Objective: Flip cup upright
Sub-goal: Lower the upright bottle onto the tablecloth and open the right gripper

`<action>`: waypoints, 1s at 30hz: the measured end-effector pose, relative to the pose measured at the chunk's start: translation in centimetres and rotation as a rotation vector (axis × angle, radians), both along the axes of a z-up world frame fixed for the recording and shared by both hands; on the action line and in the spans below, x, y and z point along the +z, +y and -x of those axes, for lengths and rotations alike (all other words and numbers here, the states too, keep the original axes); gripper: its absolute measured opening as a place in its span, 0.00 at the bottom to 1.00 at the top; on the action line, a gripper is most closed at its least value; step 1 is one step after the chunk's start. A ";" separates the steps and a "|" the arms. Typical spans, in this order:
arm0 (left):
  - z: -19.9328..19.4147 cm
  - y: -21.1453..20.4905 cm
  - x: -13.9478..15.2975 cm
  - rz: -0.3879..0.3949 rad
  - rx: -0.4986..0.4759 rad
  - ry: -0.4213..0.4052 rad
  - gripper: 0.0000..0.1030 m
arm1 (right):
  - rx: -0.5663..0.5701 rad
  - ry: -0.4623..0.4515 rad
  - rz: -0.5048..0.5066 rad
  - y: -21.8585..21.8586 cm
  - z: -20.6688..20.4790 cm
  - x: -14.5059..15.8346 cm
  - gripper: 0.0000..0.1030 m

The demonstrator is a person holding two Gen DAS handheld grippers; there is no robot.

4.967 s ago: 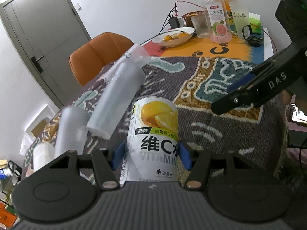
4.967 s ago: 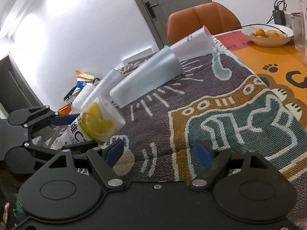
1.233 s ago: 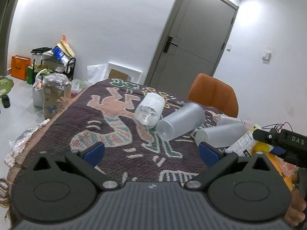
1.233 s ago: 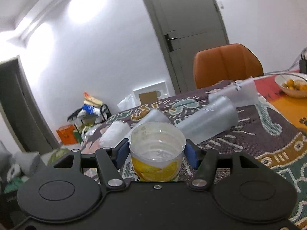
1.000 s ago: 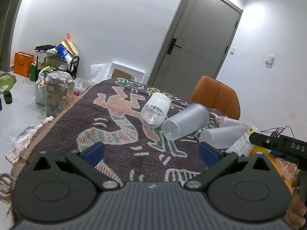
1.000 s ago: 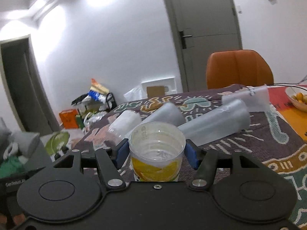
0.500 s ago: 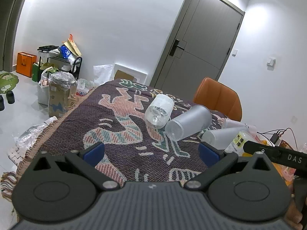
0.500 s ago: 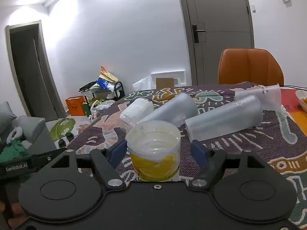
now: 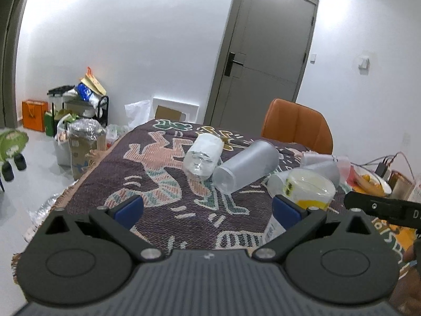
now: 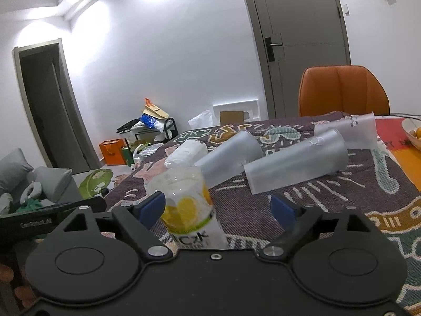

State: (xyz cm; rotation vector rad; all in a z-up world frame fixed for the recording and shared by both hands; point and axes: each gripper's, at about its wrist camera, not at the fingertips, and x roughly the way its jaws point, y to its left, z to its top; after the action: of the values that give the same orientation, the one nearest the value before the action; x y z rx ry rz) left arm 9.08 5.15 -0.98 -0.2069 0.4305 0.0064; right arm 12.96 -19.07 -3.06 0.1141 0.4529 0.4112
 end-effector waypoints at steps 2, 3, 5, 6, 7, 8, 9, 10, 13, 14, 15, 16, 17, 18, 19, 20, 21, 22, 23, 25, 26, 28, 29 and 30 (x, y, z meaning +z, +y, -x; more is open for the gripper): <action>0.2 -0.9 0.2 -0.021 -0.006 -0.003 1.00 | -0.002 0.006 -0.012 -0.9 0.3 0.0 0.86; 0.4 -1.2 0.3 -0.029 -0.010 -0.006 1.00 | -0.004 0.007 -0.014 -1.3 0.4 0.0 0.87; 0.6 -1.8 0.5 -0.039 -0.018 -0.008 1.00 | -0.011 0.008 -0.018 -2.2 0.8 0.0 0.90; 0.7 -2.0 0.5 -0.039 -0.019 -0.006 1.00 | -0.015 0.008 -0.020 -2.6 1.1 0.0 0.91; 0.8 -2.2 0.6 -0.038 -0.021 -0.003 1.00 | -0.016 0.011 -0.023 -3.0 1.3 -0.1 0.92; 1.0 -2.3 0.6 -0.036 -0.021 0.000 1.00 | -0.016 0.014 -0.025 -3.4 1.4 -0.1 0.92; 1.1 -2.5 0.7 -0.037 -0.020 0.002 1.00 | -0.016 0.016 -0.026 -3.7 1.6 -0.1 0.93; 1.3 -2.6 0.7 -0.040 -0.019 0.003 1.00 | -0.014 0.018 -0.024 -3.9 1.8 -0.1 0.95; 2.0 -3.1 1.0 -0.058 -0.026 0.004 1.00 | -0.005 0.019 -0.017 -4.5 2.4 -0.2 0.97; 2.2 -3.3 1.0 -0.063 -0.027 0.005 1.00 | -0.002 0.019 -0.018 -4.6 2.6 -0.2 0.98; 2.4 -3.4 1.1 -0.069 -0.028 0.006 1.00 | 0.001 0.018 -0.018 -4.8 2.8 -0.2 0.99; 2.6 -3.6 1.2 -0.076 -0.030 0.008 1.00 | 0.003 0.017 -0.020 -4.9 3.1 -0.2 1.00; 2.9 -3.7 1.2 -0.082 -0.030 0.009 1.00 | 0.006 0.015 -0.022 -5.1 3.4 -0.2 1.00; 3.2 -3.8 1.3 -0.089 -0.029 0.010 1.00 | 0.010 0.015 -0.024 -5.3 3.5 -0.1 1.00; 3.5 -3.9 1.3 -0.094 -0.028 0.010 1.00 | 0.014 0.014 -0.026 -5.4 3.7 -0.1 1.00; 3.7 -4.0 1.4 -0.097 -0.028 0.010 1.00 | 0.017 0.012 -0.028 -5.5 4.0 0.0 1.00; 4.0 -4.1 1.4 -0.099 -0.029 0.010 1.00 | 0.019 0.012 -0.028 -5.7 4.1 0.0 1.00; 4.3 -4.2 1.4 -0.100 -0.029 0.010 1.00 | 0.020 0.013 -0.027 -5.9 4.4 0.0 1.00; 4.5 -4.3 1.4 -0.099 -0.029 0.011 1.00 | 0.023 0.013 -0.026 -6.0 4.6 0.0 1.00; 5.0 -4.6 1.4 -0.099 -0.031 0.013 1.00 | 0.031 0.012 -0.020 -6.2 5.0 0.0 1.00; 5.3 -4.7 1.4 -0.100 -0.030 0.012 1.00 | 0.035 0.013 -0.016 -6.2 5.3 -0.1 1.00; 5.9 -4.9 1.4 -0.103 -0.030 0.012 1.00 | 0.041 0.018 -0.010 -6.4 5.9 -0.2 1.00; 6.2 -5.0 1.4 -0.107 -0.032 0.013 1.00 | 0.046 0.020 -0.007 -6.4 6.3 -0.3 1.00; 6.4 -5.1 1.2 -0.112 -0.034 0.015 1.00 | 0.052 0.019 -0.003 -6.4 6.6 -0.3 1.00</action>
State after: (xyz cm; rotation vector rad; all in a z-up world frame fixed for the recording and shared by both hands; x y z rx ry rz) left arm 2.64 0.02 0.26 -0.0897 0.4474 -0.0016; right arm 6.32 -25.48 -3.38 0.1096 0.4745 0.4623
